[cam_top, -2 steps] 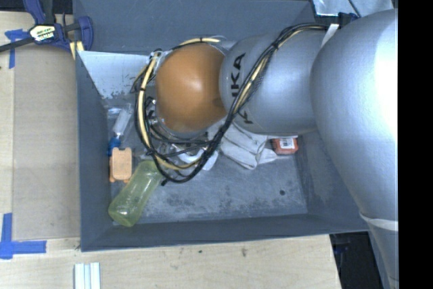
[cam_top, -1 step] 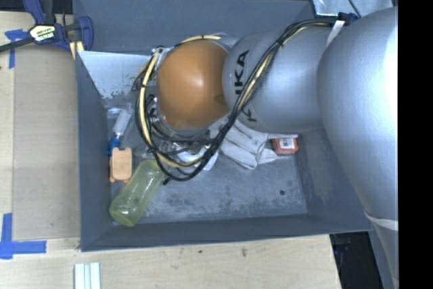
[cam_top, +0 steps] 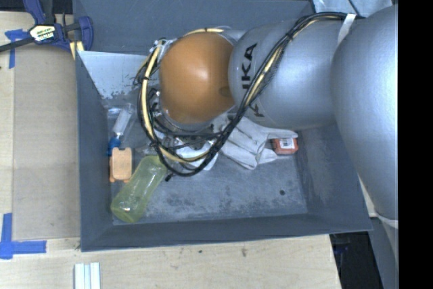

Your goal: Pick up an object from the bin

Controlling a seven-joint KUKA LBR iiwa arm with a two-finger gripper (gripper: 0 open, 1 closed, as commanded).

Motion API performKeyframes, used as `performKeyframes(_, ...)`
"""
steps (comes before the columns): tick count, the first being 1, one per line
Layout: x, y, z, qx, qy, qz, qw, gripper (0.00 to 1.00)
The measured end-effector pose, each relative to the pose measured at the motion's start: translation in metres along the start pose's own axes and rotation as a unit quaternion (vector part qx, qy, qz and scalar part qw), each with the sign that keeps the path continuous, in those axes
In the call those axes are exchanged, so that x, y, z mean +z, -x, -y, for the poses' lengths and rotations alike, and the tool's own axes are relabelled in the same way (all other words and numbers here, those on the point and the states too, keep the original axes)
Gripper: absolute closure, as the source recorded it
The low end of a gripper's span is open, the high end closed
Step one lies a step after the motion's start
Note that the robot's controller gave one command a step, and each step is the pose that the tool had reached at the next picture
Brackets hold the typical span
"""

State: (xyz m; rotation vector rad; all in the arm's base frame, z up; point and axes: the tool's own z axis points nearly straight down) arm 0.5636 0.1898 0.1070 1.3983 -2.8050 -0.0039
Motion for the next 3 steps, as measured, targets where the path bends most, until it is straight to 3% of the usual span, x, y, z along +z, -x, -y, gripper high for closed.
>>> performKeyframes(2,-0.032,0.002,0.002,0.001,-0.005,0.0061,1.0000,1.00)
performKeyframes(3,-0.040,0.002,0.001,0.001,-0.003,0.0040,1.0000,1.00)
